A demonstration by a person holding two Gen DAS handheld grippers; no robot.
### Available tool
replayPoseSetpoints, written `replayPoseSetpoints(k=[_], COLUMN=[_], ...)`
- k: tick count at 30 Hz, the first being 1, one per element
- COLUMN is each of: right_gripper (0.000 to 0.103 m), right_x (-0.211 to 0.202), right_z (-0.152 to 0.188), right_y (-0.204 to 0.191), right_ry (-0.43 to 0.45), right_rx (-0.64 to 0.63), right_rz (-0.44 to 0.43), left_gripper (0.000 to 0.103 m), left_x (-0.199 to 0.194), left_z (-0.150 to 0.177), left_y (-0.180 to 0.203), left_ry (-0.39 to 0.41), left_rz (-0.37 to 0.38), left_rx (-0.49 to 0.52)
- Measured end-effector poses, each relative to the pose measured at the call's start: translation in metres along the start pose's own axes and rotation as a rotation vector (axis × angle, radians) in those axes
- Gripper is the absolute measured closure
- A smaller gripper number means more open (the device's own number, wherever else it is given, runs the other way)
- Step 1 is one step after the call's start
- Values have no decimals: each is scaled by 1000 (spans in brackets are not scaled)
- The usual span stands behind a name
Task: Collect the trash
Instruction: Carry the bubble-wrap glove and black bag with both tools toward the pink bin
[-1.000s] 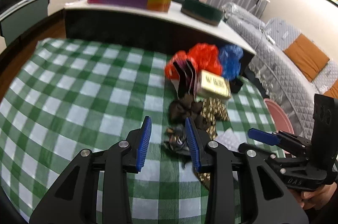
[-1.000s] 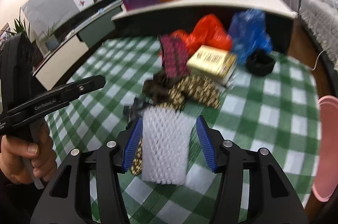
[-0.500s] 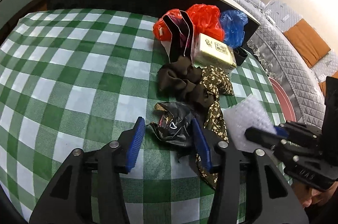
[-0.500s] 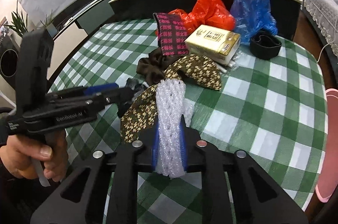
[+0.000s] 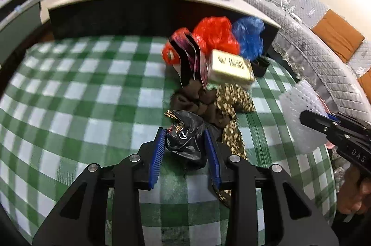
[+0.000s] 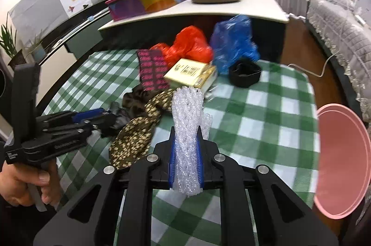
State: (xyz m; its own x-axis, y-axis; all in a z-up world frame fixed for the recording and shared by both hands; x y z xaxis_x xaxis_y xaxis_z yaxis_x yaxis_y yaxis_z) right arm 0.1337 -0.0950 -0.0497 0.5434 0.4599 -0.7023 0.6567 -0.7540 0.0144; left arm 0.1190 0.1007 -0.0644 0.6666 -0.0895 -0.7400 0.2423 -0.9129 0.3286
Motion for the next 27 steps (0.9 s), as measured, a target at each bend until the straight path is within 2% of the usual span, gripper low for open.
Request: replayPoseSetpoints(k=[5, 12, 27], right_gripper=[88, 88, 88], right_x=[-9, -25, -66], right_z=[1, 1, 11], right_y=[7, 22, 53], right_ry=[19, 53, 114], right_rx=[0, 22, 38], right_rz=[47, 118, 229], left_gripper=[69, 69, 69], left_x=[-17, -37, -37], left_z=[-7, -12, -3], left_y=[3, 14, 63], left_ry=[74, 152, 160], left_rz=[-17, 7, 82], left_rx=[15, 34, 83])
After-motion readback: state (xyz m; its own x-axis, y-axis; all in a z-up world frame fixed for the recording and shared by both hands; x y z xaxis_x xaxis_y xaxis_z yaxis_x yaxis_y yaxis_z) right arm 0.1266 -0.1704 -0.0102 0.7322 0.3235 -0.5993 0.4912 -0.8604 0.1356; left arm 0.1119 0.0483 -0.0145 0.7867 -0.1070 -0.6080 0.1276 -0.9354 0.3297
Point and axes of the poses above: each gripper's, at about its wrist camera, not at the fingertips, and x roughly the way its jaws point, y to its right, z to its underside, the point moved 4 cm from there along x, roughly the way its jaws point, and after that the axes turned 15 degrees about -x, right-handed, at the moved point
